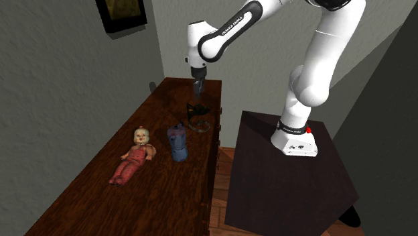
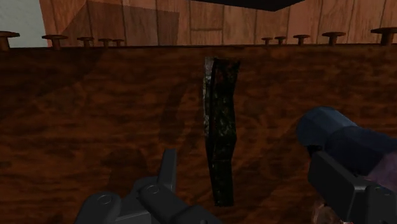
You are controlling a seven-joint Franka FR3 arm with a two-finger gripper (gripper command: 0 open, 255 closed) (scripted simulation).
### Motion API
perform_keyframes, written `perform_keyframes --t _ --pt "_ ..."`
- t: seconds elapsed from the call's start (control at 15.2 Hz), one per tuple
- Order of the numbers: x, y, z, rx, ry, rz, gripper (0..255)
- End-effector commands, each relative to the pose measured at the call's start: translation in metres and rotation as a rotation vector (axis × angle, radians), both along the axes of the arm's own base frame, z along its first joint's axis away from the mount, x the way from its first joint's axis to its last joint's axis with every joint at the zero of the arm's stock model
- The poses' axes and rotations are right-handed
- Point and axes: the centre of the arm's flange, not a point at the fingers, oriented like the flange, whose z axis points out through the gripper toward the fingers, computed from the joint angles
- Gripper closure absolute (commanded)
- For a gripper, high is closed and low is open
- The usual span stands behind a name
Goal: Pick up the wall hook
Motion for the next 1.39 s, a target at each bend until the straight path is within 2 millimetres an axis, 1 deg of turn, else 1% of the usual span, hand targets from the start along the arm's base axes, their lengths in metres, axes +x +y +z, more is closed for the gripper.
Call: perform_keyframes --t 0.0,0.2,0.26,0.66,0.73,0.86,0.92,1.32 --pt "0.014 0.001 -0.023 0.001 -0.007 0.014 0" --pt "0.038 0.002 -0.053 0.002 -0.014 0.036 0" --pt "0.038 0.002 -0.053 0.002 -0.014 0.036 0" --pt "0.038 0.002 -0.085 0.002 -0.014 0.036 0" --pt "0.038 0.002 -0.093 0.002 -0.014 0.036 0" --pt "0.038 0.002 -0.093 0.002 -0.014 0.036 0" --pt "0.038 0.002 -0.094 0.002 -0.014 0.036 255" --pt "0.038 0.002 -0.094 0.002 -0.014 0.036 255"
